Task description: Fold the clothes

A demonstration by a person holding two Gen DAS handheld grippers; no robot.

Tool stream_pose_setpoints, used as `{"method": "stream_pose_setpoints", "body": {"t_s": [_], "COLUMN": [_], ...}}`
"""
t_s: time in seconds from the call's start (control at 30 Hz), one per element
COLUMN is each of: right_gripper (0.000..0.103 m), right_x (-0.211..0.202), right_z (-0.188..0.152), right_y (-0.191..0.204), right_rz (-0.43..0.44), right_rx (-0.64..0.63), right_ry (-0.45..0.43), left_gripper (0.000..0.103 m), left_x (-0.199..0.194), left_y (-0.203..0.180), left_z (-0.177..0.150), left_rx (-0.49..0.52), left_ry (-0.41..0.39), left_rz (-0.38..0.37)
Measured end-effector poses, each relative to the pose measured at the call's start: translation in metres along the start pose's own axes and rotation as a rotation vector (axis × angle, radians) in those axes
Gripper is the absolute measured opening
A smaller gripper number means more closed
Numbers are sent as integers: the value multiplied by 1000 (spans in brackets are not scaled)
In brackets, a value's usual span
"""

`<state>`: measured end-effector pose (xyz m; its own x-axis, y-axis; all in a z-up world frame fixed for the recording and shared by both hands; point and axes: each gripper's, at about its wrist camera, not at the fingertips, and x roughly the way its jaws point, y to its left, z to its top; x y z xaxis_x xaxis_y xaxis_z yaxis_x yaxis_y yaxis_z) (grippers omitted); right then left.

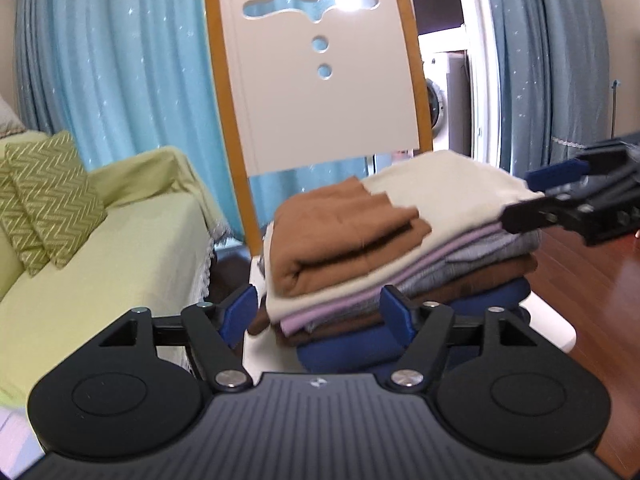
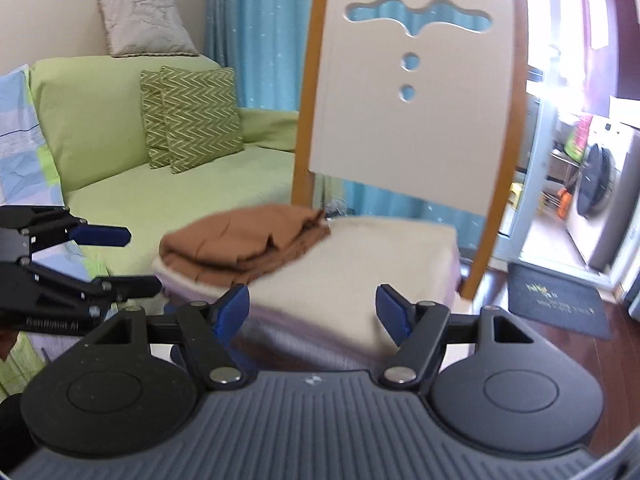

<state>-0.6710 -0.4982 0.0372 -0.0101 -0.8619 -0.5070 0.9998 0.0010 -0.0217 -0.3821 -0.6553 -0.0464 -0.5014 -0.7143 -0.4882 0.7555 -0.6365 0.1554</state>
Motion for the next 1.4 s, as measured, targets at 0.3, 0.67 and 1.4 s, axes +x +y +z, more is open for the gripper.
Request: {"method": "stream_pose_setpoints", "body": {"t_s": [0.3, 0.67, 1.4], "right_gripper": [101, 102, 102], "right_x": [-25, -30, -37], "right_z": [-28, -63, -89], "right_y": [18, 31, 44], "right_rz": [-129, -202, -198], "right_rx": [22, 118, 159], "right_ry": [58, 203, 254], "left_gripper": [102, 102, 102], "left_x": [-11, -4, -7], "left_y": [3, -8, -32], "left_z": [-20, -36, -51], "left_rx": [-65, -106, -100], "left_ry": [20, 117, 169], "left_rz": [5, -81, -54]}}
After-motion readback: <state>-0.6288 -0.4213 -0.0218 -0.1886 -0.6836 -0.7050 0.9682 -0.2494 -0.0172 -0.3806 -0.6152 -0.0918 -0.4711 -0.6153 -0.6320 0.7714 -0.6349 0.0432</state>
